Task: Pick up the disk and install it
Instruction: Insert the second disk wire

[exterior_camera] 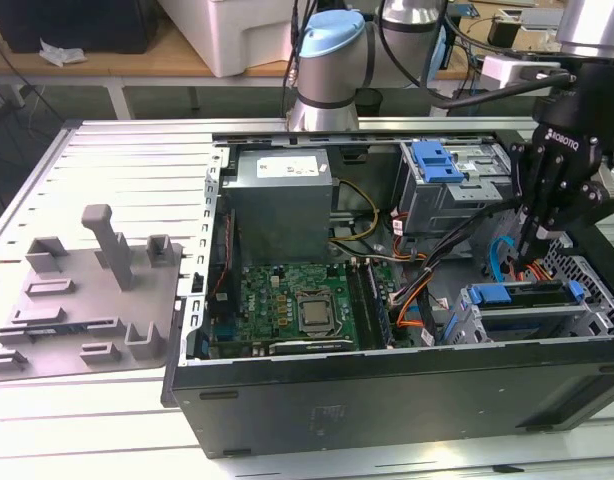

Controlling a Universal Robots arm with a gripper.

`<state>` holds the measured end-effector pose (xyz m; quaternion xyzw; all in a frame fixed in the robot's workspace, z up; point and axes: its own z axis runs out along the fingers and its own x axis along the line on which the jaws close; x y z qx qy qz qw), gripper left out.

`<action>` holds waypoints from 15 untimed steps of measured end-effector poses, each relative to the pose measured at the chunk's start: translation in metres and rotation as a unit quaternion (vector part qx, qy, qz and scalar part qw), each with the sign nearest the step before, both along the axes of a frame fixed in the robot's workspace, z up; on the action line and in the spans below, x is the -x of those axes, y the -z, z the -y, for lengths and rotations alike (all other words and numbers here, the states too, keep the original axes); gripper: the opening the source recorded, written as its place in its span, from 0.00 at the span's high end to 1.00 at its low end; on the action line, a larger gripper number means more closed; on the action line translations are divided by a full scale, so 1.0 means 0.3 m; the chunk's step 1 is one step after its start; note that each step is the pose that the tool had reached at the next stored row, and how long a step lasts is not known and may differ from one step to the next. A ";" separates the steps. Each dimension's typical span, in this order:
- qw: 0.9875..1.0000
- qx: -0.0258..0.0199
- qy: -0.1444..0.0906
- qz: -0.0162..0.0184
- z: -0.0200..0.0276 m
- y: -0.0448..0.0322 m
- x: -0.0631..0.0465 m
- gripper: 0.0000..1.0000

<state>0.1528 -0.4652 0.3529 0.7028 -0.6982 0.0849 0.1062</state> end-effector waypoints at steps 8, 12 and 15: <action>1.000 0.003 0.000 -0.008 0.019 0.000 0.000 0.84; 1.000 0.003 0.000 -0.008 0.020 0.000 0.000 0.84; 1.000 0.004 0.000 -0.015 0.025 0.000 -0.005 0.84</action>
